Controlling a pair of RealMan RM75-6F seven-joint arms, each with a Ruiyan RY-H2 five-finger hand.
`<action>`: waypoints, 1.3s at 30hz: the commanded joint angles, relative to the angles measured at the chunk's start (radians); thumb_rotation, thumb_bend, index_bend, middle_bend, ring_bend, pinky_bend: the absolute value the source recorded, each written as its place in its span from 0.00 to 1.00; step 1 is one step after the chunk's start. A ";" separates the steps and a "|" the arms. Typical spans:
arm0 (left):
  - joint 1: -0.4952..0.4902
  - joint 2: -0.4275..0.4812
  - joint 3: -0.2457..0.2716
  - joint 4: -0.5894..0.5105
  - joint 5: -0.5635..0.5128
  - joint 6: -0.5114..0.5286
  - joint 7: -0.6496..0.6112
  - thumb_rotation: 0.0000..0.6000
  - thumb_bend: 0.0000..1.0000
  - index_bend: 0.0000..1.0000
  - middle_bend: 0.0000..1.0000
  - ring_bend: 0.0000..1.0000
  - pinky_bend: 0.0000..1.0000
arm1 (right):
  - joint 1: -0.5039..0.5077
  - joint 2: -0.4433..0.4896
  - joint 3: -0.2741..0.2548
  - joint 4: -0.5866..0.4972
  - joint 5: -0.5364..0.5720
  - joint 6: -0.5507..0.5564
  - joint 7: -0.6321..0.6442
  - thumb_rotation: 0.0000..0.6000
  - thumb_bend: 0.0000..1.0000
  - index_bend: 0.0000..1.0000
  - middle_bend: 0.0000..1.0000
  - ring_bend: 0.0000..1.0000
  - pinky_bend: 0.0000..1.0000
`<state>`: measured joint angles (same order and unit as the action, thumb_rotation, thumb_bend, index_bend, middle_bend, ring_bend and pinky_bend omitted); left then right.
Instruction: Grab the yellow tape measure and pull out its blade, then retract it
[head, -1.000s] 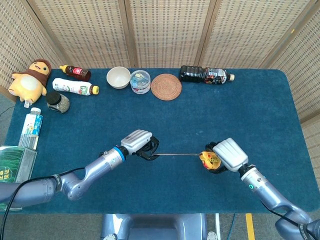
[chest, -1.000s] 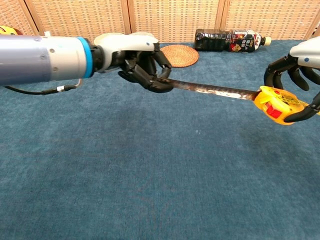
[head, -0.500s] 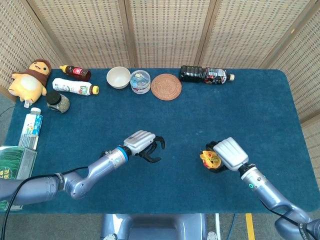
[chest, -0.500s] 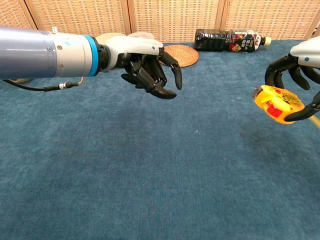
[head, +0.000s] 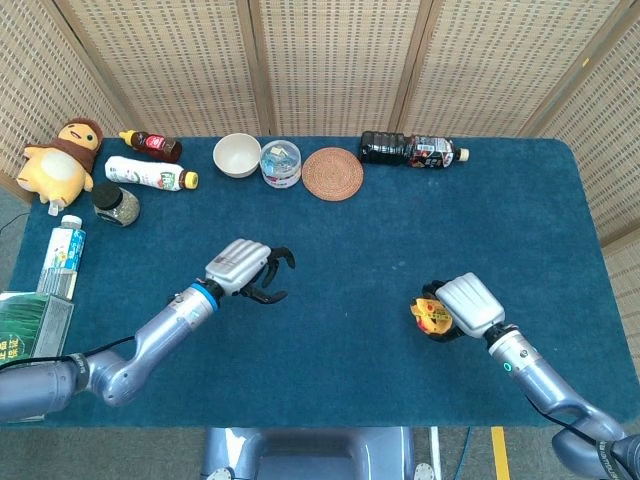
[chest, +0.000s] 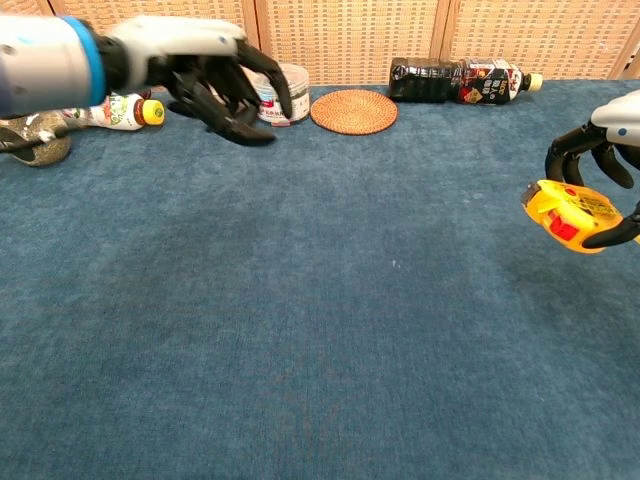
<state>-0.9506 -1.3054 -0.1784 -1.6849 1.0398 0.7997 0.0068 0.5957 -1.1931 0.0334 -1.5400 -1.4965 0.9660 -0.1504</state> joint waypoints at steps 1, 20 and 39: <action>0.054 0.070 0.014 -0.052 0.022 0.070 0.030 0.86 0.27 0.33 0.70 0.69 0.92 | 0.007 -0.027 -0.002 0.042 0.014 -0.021 -0.001 0.82 0.20 0.59 0.62 0.62 0.66; 0.293 0.348 0.093 -0.217 0.107 0.281 0.065 0.80 0.26 0.33 0.70 0.66 0.89 | 0.035 -0.150 0.007 0.205 0.143 -0.138 -0.069 0.82 0.20 0.30 0.39 0.42 0.50; 0.375 0.369 0.087 -0.191 0.092 0.281 0.021 0.88 0.26 0.39 0.70 0.60 0.80 | 0.023 -0.050 0.041 0.052 0.179 -0.074 -0.094 0.82 0.20 0.19 0.32 0.36 0.43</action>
<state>-0.5803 -0.9395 -0.0931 -1.8735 1.1366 1.0807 0.0236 0.6250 -1.2585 0.0665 -1.4696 -1.3165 0.8746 -0.2543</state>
